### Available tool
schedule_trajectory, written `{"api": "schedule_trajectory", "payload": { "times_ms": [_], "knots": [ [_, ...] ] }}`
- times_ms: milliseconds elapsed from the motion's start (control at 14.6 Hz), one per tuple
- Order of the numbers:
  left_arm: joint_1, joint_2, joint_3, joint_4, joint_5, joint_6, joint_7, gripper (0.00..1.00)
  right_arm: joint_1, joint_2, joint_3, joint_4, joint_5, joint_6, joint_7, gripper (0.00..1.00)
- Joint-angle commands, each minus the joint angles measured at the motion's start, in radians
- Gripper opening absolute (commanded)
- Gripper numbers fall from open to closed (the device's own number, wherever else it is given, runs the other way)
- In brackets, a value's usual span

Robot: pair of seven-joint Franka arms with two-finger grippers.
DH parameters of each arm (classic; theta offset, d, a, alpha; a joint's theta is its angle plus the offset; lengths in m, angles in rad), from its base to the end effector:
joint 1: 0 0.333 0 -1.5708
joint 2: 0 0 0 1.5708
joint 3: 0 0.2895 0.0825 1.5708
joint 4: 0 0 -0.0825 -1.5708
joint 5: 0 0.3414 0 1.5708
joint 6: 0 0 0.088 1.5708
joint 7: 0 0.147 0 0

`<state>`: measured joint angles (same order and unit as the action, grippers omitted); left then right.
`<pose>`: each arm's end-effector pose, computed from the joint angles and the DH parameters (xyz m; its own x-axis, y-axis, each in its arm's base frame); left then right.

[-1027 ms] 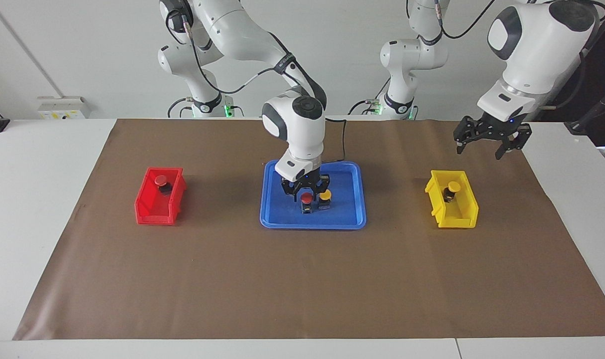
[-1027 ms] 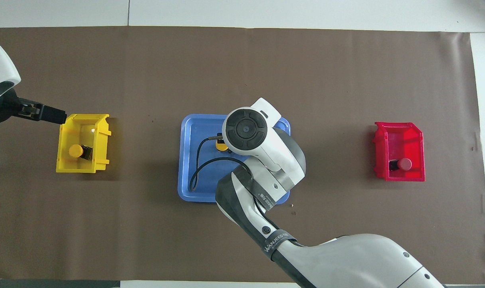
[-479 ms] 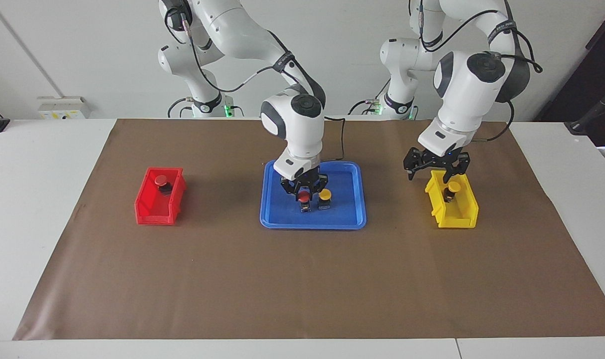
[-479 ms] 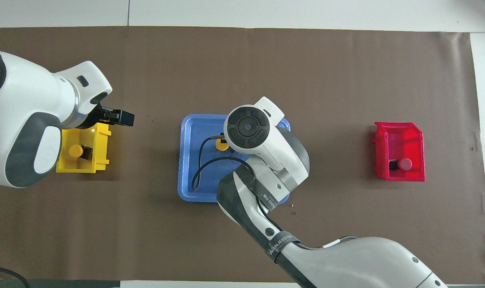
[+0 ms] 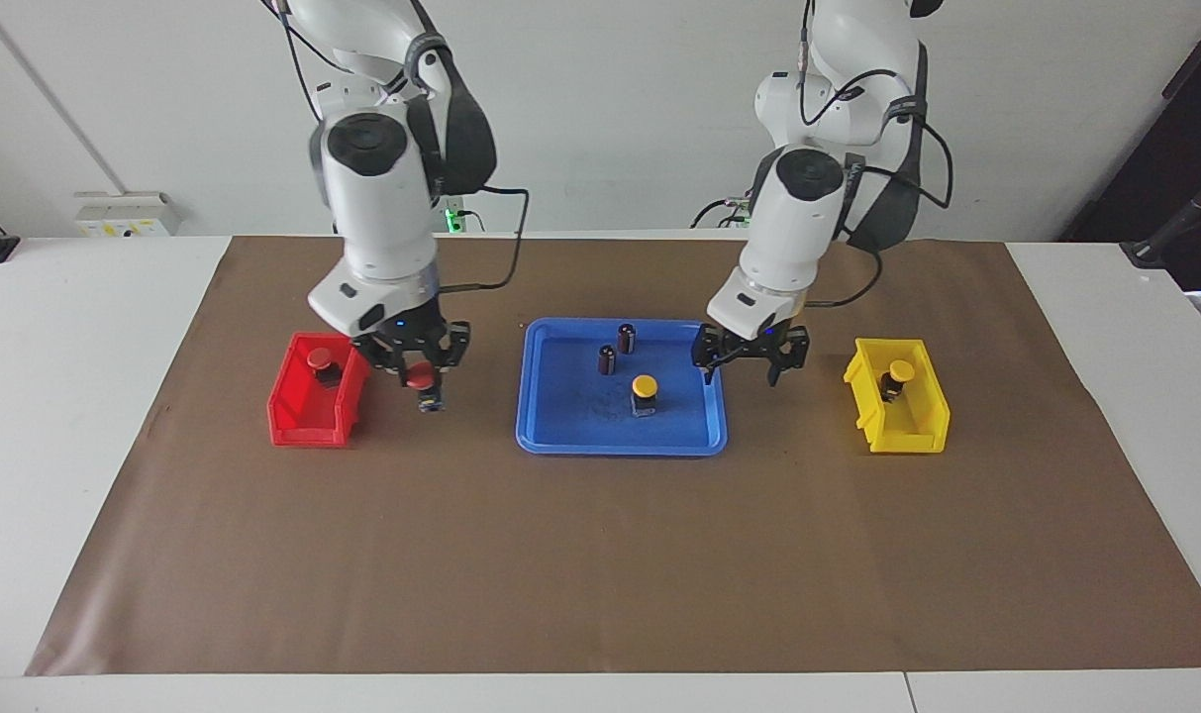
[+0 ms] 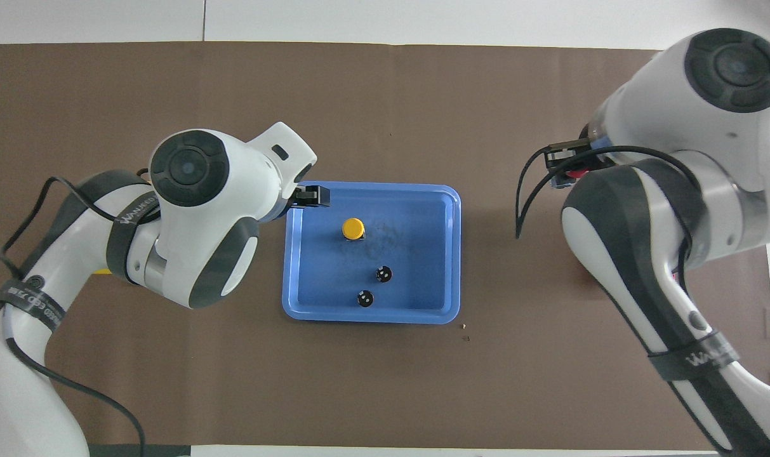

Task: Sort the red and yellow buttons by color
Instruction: 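Carry the red button to the red bin while the left gripper reaches the tray, then grasp the last yellow button with the left gripper and lift it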

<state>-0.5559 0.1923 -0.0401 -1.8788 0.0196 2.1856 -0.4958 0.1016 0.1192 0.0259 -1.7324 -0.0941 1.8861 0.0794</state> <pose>0.4809 -0.3236 0.3741 0.9888 -0.1062 0.1052 -0.1115 -0.9927 0.0460 0.5572 0.0603 0.4519 0.9962 0.0771 0.0401 0.0735 -0.9937 0.0843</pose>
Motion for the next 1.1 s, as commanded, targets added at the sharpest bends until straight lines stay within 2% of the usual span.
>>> {"api": "schedule_trajectory", "payload": {
  "times_ms": [0,205,411,616,753,890,959,1027],
  "knots": [
    [-0.042,0.041,0.014,0.026,0.028,0.011,-0.070,1.00,-0.113,-0.042,0.020,-0.113,0.063,0.047,-0.134,0.11],
    [-0.081,0.061,0.014,0.023,0.026,0.026,-0.125,1.00,-0.219,-0.087,0.020,-0.254,0.100,0.194,-0.297,0.11],
    [-0.108,0.094,0.016,0.030,0.028,0.052,-0.161,0.99,-0.236,-0.127,0.019,-0.384,0.100,0.313,-0.345,0.11],
    [-0.137,0.128,0.017,0.035,0.040,0.071,-0.210,0.98,-0.258,-0.139,0.019,-0.459,0.100,0.385,-0.372,0.11],
    [-0.137,0.128,0.016,0.035,0.042,0.071,-0.210,0.91,-0.278,-0.138,0.019,-0.493,0.100,0.415,-0.414,0.11],
    [-0.136,0.128,0.016,0.032,0.040,0.069,-0.211,0.65,-0.273,-0.141,0.019,-0.510,0.100,0.424,-0.412,0.11],
    [-0.136,0.128,0.016,0.033,0.040,0.071,-0.216,0.35,-0.273,-0.138,0.019,-0.516,0.100,0.424,-0.409,0.11],
    [-0.133,0.128,0.016,0.035,0.040,0.074,-0.216,0.17,-0.272,-0.130,0.019,-0.524,0.100,0.442,-0.399,0.11]
  ]
}}
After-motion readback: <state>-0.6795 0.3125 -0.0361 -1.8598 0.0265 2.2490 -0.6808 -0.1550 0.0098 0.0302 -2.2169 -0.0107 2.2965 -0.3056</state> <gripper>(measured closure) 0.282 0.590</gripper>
